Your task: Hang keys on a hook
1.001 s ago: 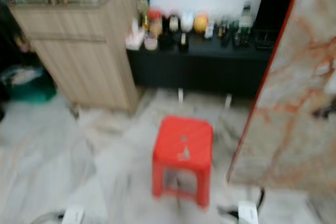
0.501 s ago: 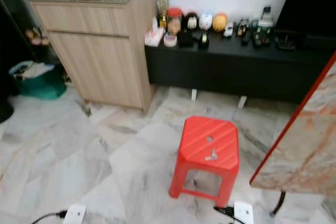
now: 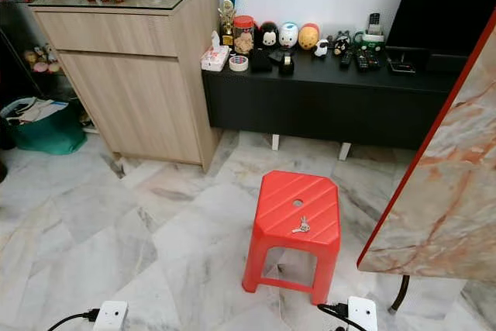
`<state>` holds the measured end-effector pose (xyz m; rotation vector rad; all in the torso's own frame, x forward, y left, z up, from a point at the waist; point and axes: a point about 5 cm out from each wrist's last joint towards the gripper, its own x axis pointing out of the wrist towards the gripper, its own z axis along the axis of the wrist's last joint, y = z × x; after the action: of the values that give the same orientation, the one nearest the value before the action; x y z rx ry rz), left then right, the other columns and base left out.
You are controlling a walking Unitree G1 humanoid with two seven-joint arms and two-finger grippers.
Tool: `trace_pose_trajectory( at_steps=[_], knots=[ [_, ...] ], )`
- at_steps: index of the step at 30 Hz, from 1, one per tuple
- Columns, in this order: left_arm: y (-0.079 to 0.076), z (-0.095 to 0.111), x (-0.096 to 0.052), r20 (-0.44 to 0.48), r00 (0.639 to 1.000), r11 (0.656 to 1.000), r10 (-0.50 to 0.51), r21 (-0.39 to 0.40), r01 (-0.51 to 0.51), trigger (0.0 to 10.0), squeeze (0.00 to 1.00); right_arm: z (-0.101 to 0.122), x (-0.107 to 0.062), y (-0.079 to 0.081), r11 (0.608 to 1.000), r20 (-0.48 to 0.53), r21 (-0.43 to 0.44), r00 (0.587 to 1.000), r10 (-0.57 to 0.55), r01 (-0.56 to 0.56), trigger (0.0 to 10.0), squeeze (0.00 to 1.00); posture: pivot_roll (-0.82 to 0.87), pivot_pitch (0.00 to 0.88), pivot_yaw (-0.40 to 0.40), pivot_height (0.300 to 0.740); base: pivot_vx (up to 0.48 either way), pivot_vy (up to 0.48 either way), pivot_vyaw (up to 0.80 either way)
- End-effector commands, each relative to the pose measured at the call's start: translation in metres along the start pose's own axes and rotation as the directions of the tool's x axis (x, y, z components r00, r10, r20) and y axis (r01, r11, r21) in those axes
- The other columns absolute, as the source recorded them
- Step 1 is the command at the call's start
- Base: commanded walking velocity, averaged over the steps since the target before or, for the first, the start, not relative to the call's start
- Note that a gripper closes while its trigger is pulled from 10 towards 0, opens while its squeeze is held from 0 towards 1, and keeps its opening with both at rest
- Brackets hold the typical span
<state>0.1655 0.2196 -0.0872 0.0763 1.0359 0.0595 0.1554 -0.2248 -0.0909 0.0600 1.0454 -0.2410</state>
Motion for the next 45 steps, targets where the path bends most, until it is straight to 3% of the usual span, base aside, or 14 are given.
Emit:
trace_pose_trajectory(
  at_steps=[1,2,3,4,17,30,38,45],
  knots=[
    [0.004,-0.002,0.0,-0.018,1.0,1.0,0.003,0.006,-0.002,10.0,0.0,0.001,0.0,-0.002,1.0,0.001,-0.006,1.0,-0.004,0.004,10.0,1.0,0.03,0.0,0.007,0.74,0.0,0.0,0.0],
    [0.005,-0.002,-0.001,-0.012,1.0,1.0,0.001,-0.016,-0.002,10.0,0.0,0.001,0.0,-0.003,1.0,-0.001,-0.011,1.0,-0.004,0.004,10.0,1.0,0.03,0.0,0.005,0.74,0.0,0.0,0.0],
    [0.005,-0.002,-0.001,-0.008,1.0,1.0,0.002,-0.02,-0.003,10.0,0.0,0.001,0.0,-0.003,1.0,-0.002,-0.012,1.0,-0.004,0.004,10.0,0.84,0.03,0.0,0.005,0.74,0.0,0.0,0.0],
    [0.005,-0.002,-0.001,-0.006,1.0,1.0,0.004,-0.02,-0.004,10.0,0.0,0.001,0.0,-0.003,1.0,-0.003,-0.011,1.0,-0.004,0.004,10.0,0.0,0.03,0.0,0.005,0.74,0.0,0.0,0.0],
    [-0.006,0.005,0.001,0.016,1.0,0.999,-0.004,-0.032,0.005,10.0,0.0,0.0,0.0,-0.002,1.0,-0.006,-0.013,1.0,0.005,-0.005,10.0,0.0,0.03,0.0,0.006,0.74,0.395,0.0,0.0],
    [-0.003,0.004,0.001,0.022,1.0,0.999,0.0,-0.035,0.0,10.0,0.0,0.001,0.0,-0.002,1.0,-0.005,-0.014,1.0,0.007,-0.007,10.0,0.0,0.02,0.0,0.004,0.74,0.462,0.0,0.0],
    [-0.002,0.019,0.001,0.116,0.993,0.997,0.026,-0.078,-0.017,10.0,0.0,0.003,0.0,-0.002,1.0,0.021,-0.001,1.0,0.015,-0.015,10.0,0.0,0.02,0.0,-0.002,0.74,0.0,0.0,0.0],
    [0.001,0.024,0.001,0.134,0.99,0.996,0.034,-0.092,-0.021,10.0,0.0,0.004,0.0,-0.002,1.0,0.028,-0.016,0.999,0.022,-0.022,10.0,0.0,0.03,0.0,-0.007,0.74,0.0,0.0,0.0]
  ],
)
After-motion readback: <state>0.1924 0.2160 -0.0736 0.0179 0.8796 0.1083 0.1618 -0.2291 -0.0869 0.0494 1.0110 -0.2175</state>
